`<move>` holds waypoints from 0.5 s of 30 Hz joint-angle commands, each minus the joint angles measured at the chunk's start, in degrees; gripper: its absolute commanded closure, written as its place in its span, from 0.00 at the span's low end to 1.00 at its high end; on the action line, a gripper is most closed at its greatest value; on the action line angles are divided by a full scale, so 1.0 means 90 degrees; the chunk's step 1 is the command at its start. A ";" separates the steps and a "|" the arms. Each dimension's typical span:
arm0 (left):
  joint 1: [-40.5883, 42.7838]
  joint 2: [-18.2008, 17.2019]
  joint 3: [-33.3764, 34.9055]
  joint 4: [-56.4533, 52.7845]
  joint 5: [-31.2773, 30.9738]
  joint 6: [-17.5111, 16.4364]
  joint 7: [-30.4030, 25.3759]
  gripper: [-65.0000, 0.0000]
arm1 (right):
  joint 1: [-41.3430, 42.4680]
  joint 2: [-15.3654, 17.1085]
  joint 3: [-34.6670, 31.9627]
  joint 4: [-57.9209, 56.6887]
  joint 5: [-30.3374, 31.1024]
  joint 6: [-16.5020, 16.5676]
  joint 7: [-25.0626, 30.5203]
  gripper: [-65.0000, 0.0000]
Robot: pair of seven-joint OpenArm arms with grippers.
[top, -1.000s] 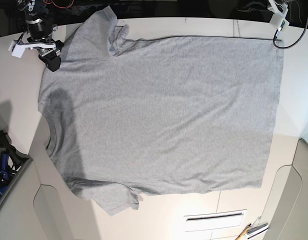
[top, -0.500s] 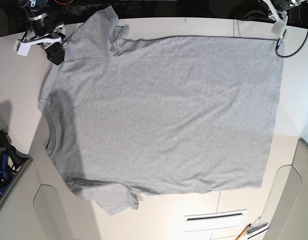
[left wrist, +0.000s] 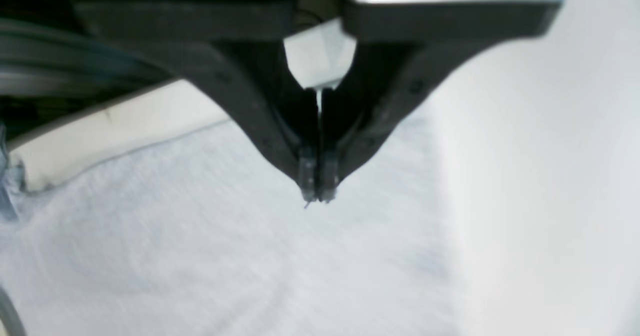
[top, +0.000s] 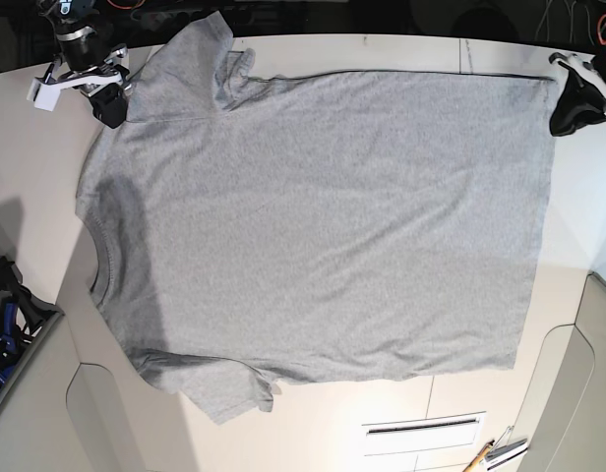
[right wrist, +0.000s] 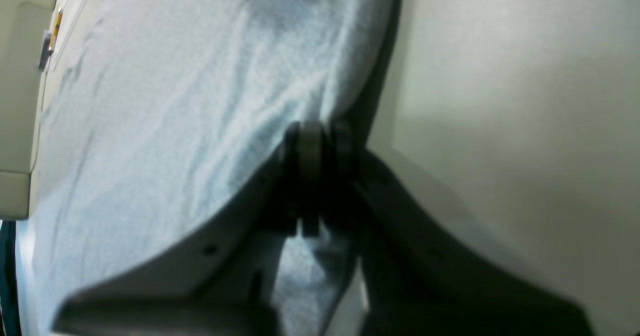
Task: Fold the T-shirt properly
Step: 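Lower the left gripper onto the shirt's hem corner and grasp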
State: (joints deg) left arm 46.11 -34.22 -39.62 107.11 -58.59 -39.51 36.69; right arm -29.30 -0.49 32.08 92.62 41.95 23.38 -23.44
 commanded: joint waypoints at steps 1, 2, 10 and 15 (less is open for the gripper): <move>-0.0046 -0.0078 -0.0250 -0.0080 -0.0083 -0.0055 -0.0075 1.00 | 0.0032 0.0036 0.0017 0.0097 0.0078 0.0104 0.0097 1.00; -0.0121 -0.0078 -0.0398 -0.0238 -0.0083 -0.0055 -0.0051 0.95 | 0.0029 0.0036 0.0017 0.0097 0.0078 0.0104 0.0097 1.00; -0.0651 -0.0080 -0.0661 -0.2472 -0.0600 0.0461 0.0168 0.57 | 0.0044 0.0036 0.0017 0.0097 0.0078 0.0107 0.0097 1.00; -0.0974 -0.0078 -0.0658 -0.3589 -0.1530 0.0398 0.0869 0.57 | 0.0041 0.0036 0.0017 0.0097 0.0075 0.0107 0.0097 1.00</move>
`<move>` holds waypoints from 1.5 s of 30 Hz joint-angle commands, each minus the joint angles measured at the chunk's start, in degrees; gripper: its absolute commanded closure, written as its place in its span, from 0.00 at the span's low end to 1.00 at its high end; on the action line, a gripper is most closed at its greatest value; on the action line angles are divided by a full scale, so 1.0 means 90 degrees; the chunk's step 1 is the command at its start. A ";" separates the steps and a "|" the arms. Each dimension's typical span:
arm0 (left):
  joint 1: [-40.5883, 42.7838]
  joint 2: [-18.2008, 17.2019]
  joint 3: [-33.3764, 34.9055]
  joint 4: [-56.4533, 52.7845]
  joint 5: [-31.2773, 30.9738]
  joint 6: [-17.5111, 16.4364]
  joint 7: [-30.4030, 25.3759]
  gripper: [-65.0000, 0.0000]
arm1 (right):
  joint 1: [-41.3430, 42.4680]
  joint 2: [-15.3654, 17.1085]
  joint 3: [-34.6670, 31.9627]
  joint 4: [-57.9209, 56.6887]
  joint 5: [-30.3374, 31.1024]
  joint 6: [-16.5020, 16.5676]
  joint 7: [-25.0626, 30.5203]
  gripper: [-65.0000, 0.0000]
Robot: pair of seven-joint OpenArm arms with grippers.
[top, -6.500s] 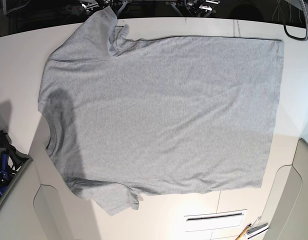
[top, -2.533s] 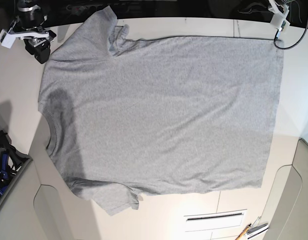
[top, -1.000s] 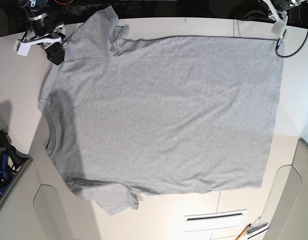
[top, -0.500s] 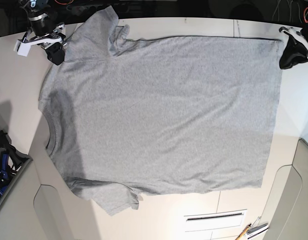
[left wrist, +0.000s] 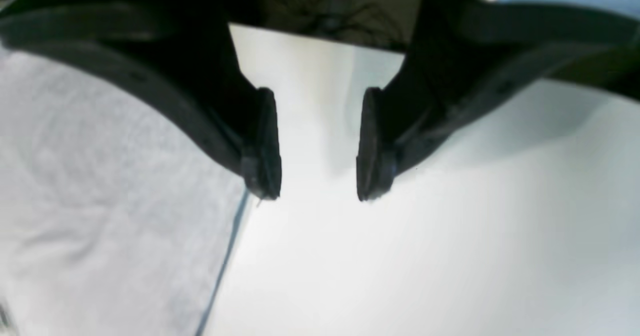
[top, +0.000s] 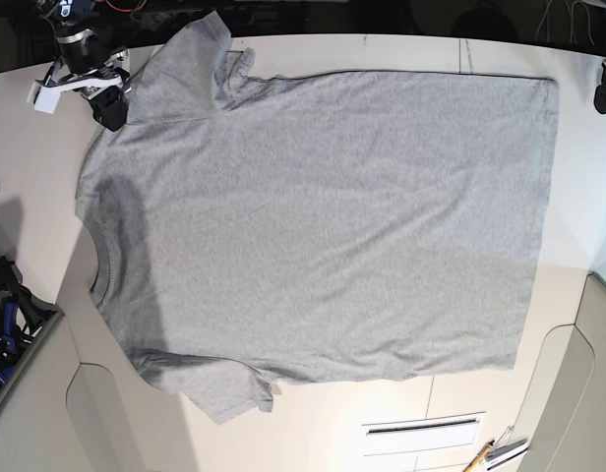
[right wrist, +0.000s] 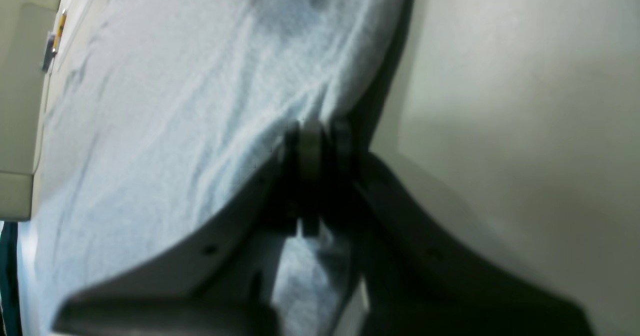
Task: Fold the T-shirt properly
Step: 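Lower the left gripper onto the shirt's hem corner and grasp, then pull the shirt edge with both grippers to straighten it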
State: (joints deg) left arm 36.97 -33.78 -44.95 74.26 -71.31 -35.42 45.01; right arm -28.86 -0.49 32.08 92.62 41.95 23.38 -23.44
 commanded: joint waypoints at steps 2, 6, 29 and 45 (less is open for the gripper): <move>0.0000 -0.0126 -0.0046 -0.0228 -0.0350 -0.0141 0.0075 0.57 | -0.0007 0.0036 0.0017 0.0097 0.0075 0.0107 0.0095 1.00; 0.0000 -0.0126 0.0189 -0.0600 -0.0580 -0.0138 0.0189 0.57 | -0.0007 0.0039 0.0017 0.0097 0.0075 0.0107 0.0095 1.00; -0.0367 -0.0126 0.1712 -0.0692 -0.0937 -0.0372 0.1676 0.57 | -0.0010 0.0036 0.0017 0.0097 0.0070 0.0119 0.0075 1.00; -0.0372 -0.0129 0.1705 -0.0692 -0.1418 -0.0509 0.1763 0.97 | -0.0010 0.0036 0.0017 0.0100 0.0073 0.0131 0.0002 1.00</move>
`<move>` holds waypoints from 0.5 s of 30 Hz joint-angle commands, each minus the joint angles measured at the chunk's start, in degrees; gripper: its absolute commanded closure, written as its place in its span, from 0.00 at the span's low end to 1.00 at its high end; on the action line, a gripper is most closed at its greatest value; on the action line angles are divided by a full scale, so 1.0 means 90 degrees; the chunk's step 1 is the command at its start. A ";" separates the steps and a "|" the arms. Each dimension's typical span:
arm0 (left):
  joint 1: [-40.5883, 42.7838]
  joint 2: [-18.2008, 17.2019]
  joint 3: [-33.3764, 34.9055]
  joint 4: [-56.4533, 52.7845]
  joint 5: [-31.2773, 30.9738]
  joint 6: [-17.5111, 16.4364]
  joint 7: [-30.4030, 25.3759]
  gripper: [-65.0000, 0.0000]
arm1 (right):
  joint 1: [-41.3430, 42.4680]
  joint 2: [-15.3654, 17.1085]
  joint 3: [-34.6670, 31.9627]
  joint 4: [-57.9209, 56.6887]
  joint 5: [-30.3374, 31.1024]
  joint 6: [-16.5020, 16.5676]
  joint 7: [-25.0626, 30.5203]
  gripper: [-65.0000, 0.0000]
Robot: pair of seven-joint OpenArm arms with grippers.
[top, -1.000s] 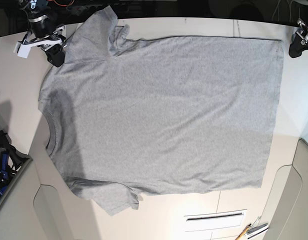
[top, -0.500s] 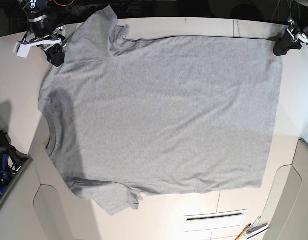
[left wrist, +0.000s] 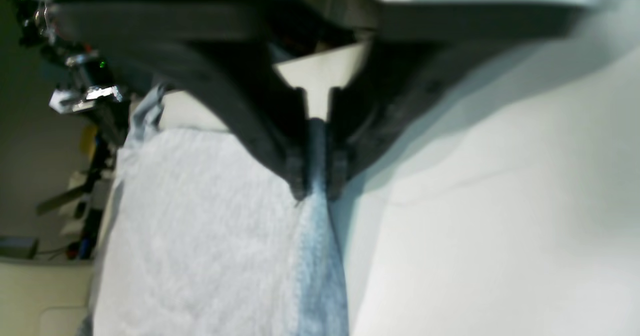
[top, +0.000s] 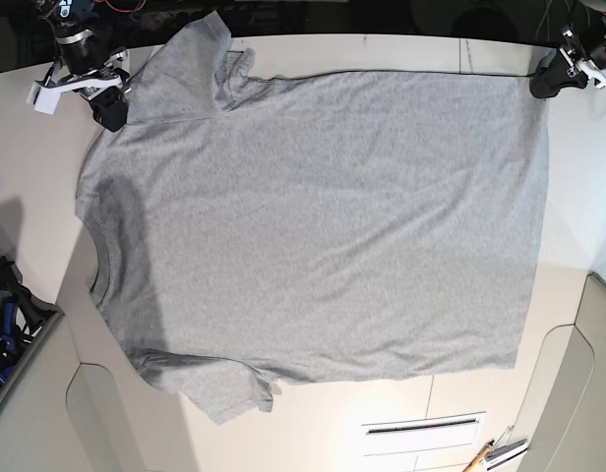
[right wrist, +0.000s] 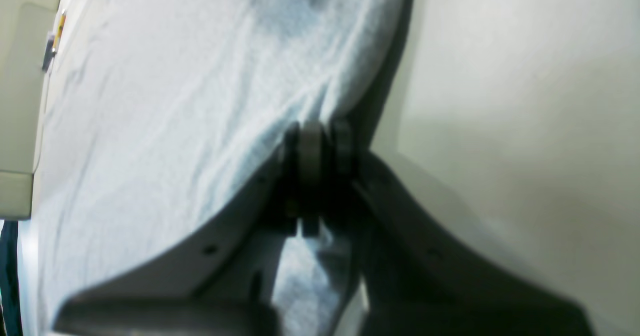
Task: Fold the T-shirt properly
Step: 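Pull the shirt edge with both grippers to straighten it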
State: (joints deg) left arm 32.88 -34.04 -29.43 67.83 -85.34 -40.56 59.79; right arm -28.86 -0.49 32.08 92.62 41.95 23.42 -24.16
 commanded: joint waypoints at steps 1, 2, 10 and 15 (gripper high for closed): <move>0.0085 -0.0100 -0.0019 0.0022 0.0119 0.0062 0.0121 1.00 | -0.0012 0.0036 0.0019 0.0100 0.0070 0.0175 0.0046 1.00; 0.0085 -0.0100 -0.0019 0.0022 0.0109 0.0062 0.0121 1.00 | -0.0024 0.0036 0.0017 0.0102 0.0070 0.0236 0.0027 1.00; 0.0090 -0.0097 -0.0461 0.0022 0.0078 0.0062 0.0053 1.00 | -0.0189 0.0080 0.0129 0.0180 0.0051 0.0384 -0.0066 1.00; 0.0151 -0.0100 -0.1027 0.0022 0.0051 0.0062 0.0114 1.00 | -0.0503 0.0228 0.0291 0.0440 0.0058 0.0403 -0.0158 1.00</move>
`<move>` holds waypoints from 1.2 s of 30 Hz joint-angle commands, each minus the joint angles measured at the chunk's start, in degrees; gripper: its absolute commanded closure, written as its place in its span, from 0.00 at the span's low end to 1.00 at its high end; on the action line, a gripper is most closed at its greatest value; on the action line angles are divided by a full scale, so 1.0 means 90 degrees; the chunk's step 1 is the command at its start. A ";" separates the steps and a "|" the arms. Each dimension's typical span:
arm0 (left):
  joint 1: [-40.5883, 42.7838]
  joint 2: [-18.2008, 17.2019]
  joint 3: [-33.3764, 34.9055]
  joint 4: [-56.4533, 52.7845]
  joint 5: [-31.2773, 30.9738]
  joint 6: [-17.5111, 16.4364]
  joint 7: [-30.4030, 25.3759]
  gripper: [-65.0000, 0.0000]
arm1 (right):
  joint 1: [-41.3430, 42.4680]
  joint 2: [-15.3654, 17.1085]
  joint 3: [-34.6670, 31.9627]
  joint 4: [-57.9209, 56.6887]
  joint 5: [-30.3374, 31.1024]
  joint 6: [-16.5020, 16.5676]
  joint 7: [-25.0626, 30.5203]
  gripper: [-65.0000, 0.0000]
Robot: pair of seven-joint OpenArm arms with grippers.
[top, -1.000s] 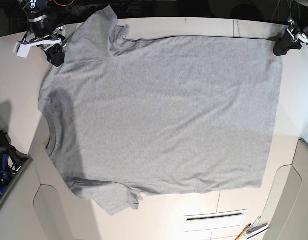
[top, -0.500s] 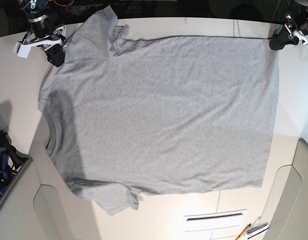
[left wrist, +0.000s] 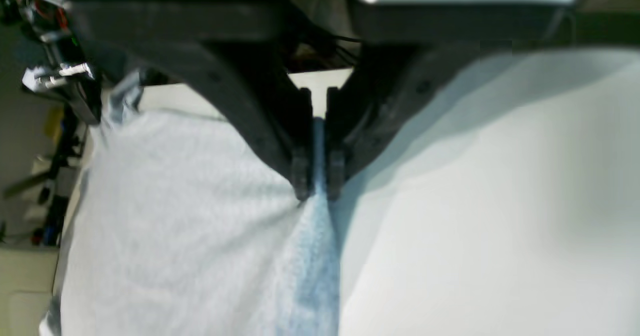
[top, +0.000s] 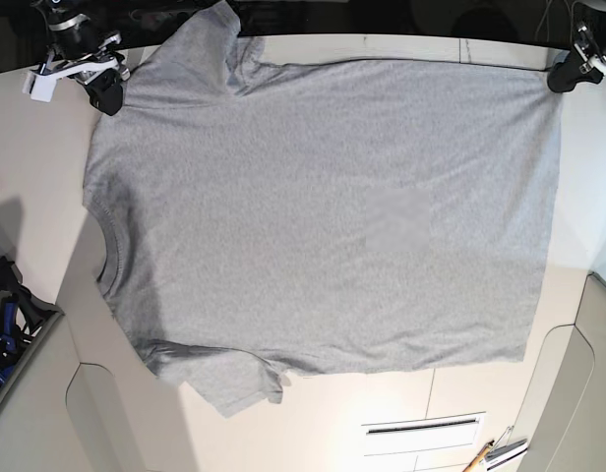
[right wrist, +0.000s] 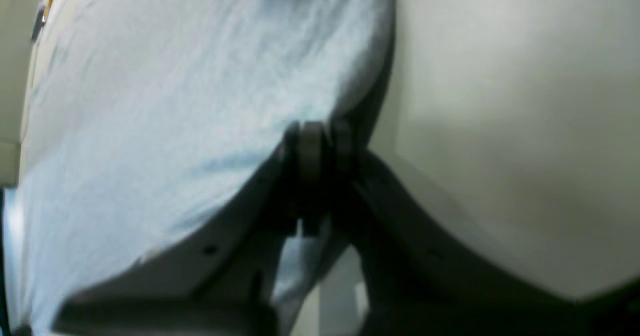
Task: Fold the T-shirt properly
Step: 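Pull the shirt edge with both grippers to straighten it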
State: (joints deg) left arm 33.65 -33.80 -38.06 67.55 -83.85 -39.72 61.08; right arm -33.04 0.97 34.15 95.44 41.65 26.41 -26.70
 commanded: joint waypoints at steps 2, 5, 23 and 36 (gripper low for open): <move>0.0160 -0.0126 -0.0155 0.0056 -0.0127 -0.0031 0.0049 1.00 | -0.0204 0.0158 0.0119 0.0257 0.0095 0.0097 0.0124 1.00; 0.0347 -0.0126 -0.0158 0.0061 -0.0127 -0.0031 0.0148 1.00 | -0.0449 0.0231 0.0197 0.0534 0.0114 0.0097 0.0100 1.00; 0.0566 -0.0151 -0.0821 0.0797 -0.0127 -0.0031 0.0160 1.00 | -0.1518 0.0250 0.0209 0.1974 0.0427 0.0104 -0.0107 1.00; -0.1005 -0.0197 -0.0097 0.1161 0.0141 -0.0031 -0.0304 1.00 | 0.0505 0.0457 -0.1047 0.1685 -0.1081 0.0039 -0.0051 1.00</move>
State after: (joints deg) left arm 24.80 -34.24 -38.41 77.28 -81.10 -39.66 59.40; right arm -28.51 4.73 24.47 109.67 31.20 26.57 -28.60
